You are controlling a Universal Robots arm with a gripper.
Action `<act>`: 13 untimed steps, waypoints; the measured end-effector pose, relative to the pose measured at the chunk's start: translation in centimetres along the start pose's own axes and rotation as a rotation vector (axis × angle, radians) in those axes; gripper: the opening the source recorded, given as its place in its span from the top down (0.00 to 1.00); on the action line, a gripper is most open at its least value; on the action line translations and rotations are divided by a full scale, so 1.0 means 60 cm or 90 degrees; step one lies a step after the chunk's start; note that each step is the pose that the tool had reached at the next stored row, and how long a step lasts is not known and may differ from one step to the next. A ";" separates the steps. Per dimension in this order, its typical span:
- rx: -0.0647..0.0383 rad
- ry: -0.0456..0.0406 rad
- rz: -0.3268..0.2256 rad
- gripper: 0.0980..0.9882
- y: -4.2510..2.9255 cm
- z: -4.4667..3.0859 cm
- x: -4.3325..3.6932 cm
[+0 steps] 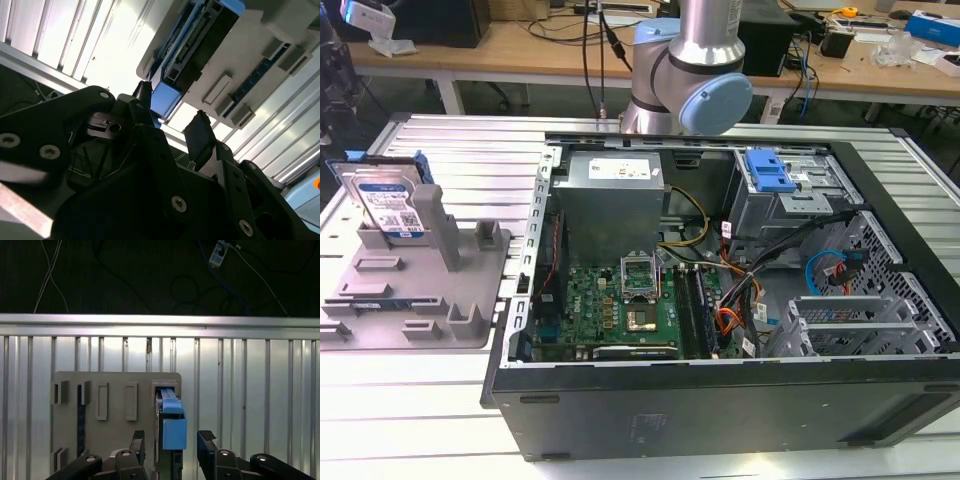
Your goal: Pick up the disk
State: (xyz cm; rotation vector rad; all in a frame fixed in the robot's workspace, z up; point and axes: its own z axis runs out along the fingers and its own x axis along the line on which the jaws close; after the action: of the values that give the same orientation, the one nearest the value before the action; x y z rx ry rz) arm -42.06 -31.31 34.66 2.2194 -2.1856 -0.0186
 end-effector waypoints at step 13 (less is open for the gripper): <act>0.000 0.0000 0.001 0.50 -0.004 0.016 0.000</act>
State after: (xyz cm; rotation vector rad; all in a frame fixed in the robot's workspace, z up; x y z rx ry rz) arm -41.86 -31.30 33.71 2.2176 -2.1876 -0.0186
